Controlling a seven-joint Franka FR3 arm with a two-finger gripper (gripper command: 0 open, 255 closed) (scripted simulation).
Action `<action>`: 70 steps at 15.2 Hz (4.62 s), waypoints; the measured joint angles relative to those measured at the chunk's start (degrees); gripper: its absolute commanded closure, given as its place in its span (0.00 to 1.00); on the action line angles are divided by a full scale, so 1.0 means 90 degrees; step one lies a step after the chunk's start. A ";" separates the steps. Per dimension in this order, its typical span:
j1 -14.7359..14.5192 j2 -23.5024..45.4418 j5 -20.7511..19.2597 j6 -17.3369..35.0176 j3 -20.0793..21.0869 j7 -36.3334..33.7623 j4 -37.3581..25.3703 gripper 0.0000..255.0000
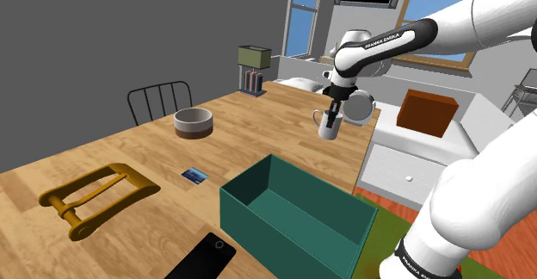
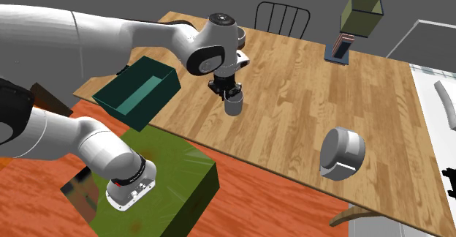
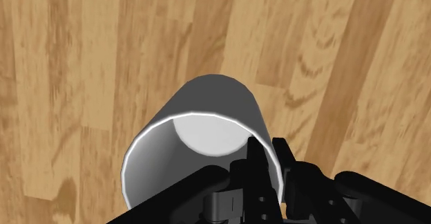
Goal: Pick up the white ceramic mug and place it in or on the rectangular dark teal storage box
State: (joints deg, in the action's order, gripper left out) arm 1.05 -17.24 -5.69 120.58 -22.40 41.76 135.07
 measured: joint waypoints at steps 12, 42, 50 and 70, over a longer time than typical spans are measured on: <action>0.0002 -0.0331 -0.0040 -0.1085 0.0127 -0.0072 -0.0766 1.00; -0.0759 -0.2413 0.0689 -0.2642 0.2471 -0.2815 -0.0169 1.00; -0.1197 -0.2514 0.1326 -0.2831 0.3544 -0.4049 -0.0307 1.00; -0.1648 -0.2167 0.2081 -0.2050 0.4971 -0.5503 -0.0028 1.00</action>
State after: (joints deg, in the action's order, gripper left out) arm -13.78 -36.74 13.04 102.12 22.33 -7.77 134.82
